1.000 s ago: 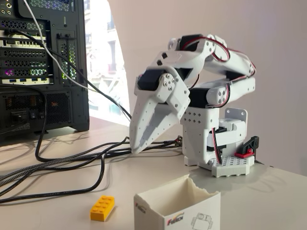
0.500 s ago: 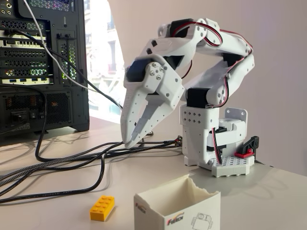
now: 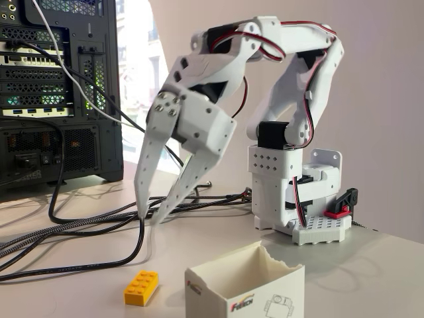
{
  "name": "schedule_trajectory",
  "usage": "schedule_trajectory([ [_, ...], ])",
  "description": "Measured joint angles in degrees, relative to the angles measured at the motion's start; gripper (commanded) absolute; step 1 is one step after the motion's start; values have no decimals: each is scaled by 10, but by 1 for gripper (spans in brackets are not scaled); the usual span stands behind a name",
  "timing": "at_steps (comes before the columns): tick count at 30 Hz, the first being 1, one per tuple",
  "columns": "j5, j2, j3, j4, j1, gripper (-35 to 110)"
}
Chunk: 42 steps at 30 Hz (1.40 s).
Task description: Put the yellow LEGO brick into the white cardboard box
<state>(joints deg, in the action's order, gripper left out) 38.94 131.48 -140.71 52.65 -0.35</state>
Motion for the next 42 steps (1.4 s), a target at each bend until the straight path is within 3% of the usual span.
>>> schedule_trajectory([
  [6,86,-53,5,-12,-4,21],
  [24,230,-163,12,-44,-22,28],
  [42,237,-221,18,-56,-18,7],
])
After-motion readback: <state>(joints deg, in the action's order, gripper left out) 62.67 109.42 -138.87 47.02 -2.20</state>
